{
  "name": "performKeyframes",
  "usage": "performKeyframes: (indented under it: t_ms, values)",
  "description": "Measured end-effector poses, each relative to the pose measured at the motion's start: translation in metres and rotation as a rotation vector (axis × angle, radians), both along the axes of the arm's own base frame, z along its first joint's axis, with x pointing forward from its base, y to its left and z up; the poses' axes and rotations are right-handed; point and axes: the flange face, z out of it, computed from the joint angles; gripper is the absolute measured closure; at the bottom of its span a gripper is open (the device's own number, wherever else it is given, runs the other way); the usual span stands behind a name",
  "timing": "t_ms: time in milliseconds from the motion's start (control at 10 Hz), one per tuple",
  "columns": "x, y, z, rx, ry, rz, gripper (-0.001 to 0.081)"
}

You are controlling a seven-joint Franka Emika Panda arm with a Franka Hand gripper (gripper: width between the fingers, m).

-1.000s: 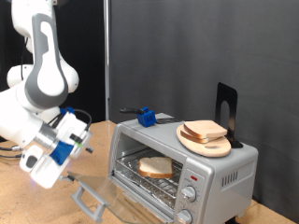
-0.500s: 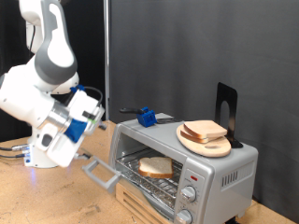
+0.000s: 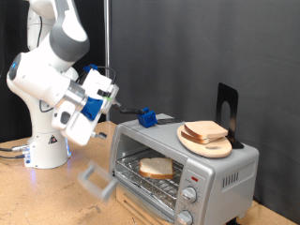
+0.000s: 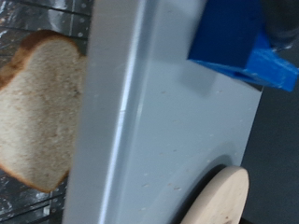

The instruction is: Make a piece of toast with the oven

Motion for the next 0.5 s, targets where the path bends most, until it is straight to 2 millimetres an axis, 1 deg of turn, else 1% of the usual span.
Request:
performKeyframes:
  t_ms: [200, 300, 400, 500]
  values:
    - [-0.005, 0.006, 0.005, -0.009, 0.014, -0.008, -0.0001]
    - [-0.007, 0.004, 0.005, -0.018, 0.026, -0.013, -0.0001]
    - [-0.01, -0.003, 0.005, -0.031, 0.041, -0.025, -0.0001]
    - [-0.013, -0.015, 0.004, -0.051, 0.059, -0.052, -0.0001]
